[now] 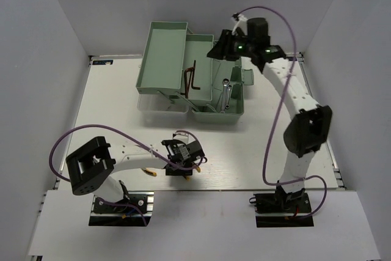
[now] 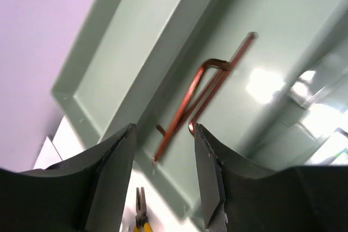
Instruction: Sort the tools into containers
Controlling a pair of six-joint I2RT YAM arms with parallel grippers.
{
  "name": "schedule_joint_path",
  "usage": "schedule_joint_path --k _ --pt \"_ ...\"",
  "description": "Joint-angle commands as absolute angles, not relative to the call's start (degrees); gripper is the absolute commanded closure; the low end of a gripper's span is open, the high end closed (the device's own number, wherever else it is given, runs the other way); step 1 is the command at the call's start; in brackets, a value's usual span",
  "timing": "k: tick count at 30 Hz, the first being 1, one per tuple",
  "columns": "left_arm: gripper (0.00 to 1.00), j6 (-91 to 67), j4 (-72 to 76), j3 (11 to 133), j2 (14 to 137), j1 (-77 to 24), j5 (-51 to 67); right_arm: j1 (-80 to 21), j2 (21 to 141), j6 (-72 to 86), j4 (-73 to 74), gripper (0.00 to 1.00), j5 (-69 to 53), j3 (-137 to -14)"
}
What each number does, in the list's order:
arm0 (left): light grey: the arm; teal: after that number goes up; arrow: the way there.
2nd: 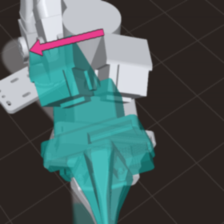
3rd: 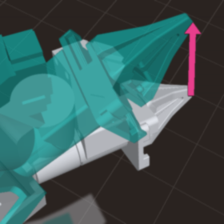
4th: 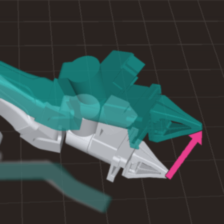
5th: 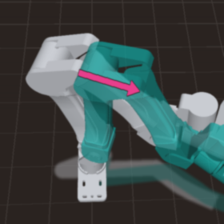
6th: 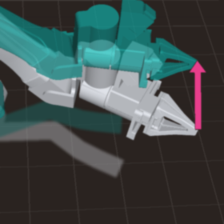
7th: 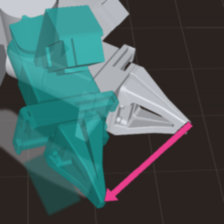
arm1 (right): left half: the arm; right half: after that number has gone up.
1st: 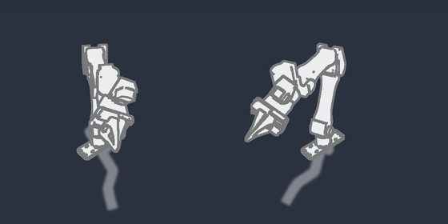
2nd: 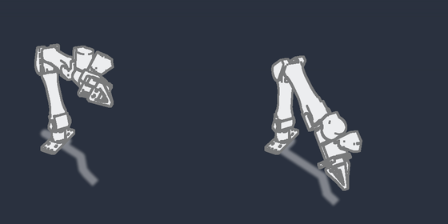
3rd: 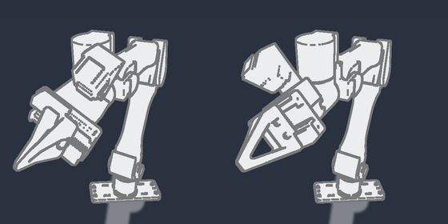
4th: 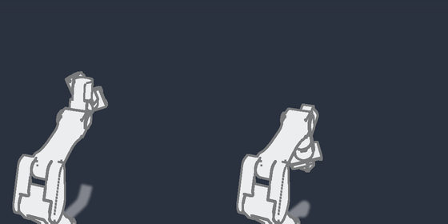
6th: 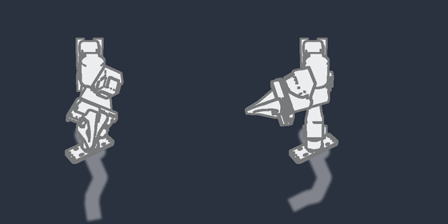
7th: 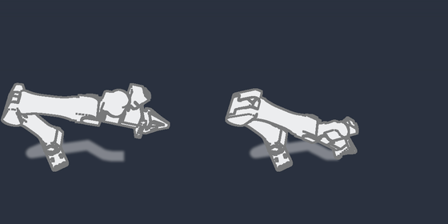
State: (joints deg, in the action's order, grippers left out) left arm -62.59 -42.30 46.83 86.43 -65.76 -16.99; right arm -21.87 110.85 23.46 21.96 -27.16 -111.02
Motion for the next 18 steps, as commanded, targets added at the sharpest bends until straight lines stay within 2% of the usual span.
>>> schedule_joint_path --k 1,5,8,9,11,12,13,14,18 --pt "0.39 -65.65 -40.35 45.18 85.96 -66.18 -19.25 -16.55 101.26 22.06 21.8 0.47 -27.68 -105.5" --pt "0.54 -65.65 -38.33 44.65 88.07 -66.18 -18.72 -11.26 92.03 19.87 21.71 0.44 -29.88 -93.88" --pt "0.73 -66.18 -37.18 44.03 89.56 -66.18 -18.19 -8.28 86.5 13.83 23.81 0.38 -29.97 -87.03" --pt "0.84 -66.18 -37.18 44.03 89.56 -66.18 -18.19 -7.83 83.87 12.49 24.69 0.27 -29.62 -85.53" --pt "0.94 -66.18 -36.66 44.03 90.09 -66.71 -18.19 -6.16 80.17 8.55 27.66 0.21 -26.73 -79.73" --pt "1.0 -66.18 -36.65 44.03 90.09 -66.71 -18.19 -5.72 76.24 7.66 27.77 0.21 -25.33 -74.06" --pt "1.0 -65.66 -36.65 44.03 90.09 -67.23 -18.19 -5.19 74.9 7.12 27.86 0.21 -24.79 -74.0" --pt "1.0 -65.65 -36.65 44.03 90.09 -67.24 -18.19 -3.79 73.58 5.73 28.04 0.21 -24.0 -68.0" --pt "1.0 -61.36 -37.17 48.94 86.76 -68.55 -18.89 -1.32 65.15 4.67 27.86 0.21 -21.98 -56.36"
